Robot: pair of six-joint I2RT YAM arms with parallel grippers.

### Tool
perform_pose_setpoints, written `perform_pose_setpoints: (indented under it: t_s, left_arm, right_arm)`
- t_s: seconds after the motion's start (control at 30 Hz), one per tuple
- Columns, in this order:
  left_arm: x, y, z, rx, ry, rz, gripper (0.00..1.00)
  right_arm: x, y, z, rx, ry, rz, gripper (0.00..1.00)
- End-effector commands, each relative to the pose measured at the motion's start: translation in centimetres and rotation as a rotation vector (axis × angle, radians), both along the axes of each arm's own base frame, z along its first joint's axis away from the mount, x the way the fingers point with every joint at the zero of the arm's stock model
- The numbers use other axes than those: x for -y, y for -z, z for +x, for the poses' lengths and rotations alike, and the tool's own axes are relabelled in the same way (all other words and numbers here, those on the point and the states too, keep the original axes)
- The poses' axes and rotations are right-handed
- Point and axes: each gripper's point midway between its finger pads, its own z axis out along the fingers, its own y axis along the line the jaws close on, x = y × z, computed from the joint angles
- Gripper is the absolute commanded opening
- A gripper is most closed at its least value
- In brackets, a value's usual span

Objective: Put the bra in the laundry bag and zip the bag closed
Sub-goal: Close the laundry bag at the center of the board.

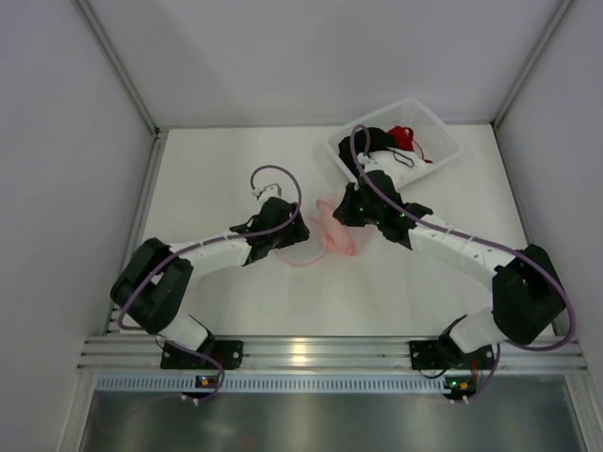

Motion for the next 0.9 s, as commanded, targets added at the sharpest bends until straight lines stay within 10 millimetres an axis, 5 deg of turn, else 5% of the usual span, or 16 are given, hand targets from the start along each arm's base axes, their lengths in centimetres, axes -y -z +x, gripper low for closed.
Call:
perform_pose_setpoints:
  t_s: [0.0, 0.23, 0.63, 0.87]
  left_arm:
    - [0.9, -0.5, 2.0, 0.022, -0.072, -0.068, 0.71]
    - [4.5, 0.8, 2.6, -0.024, 0.025, -0.159, 0.64]
    - [7.9, 0.8, 4.9, 0.021, 0.062, -0.225, 0.75]
    - [9.9, -3.2, 5.4, 0.17, 0.137, -0.29, 0.76]
  right_arm:
    - [-0.6, -1.5, 0.7, 0.035, -0.033, 0.007, 0.0]
    - [-1.1, -1.7, 0.4, 0.024, -0.048, 0.034, 0.0]
    - [-1.6, -1.6, -0.4, 0.008, -0.06, 0.09, 0.0]
    - [-1.6, -2.4, -0.7, 0.02, -0.061, 0.126, 0.0]
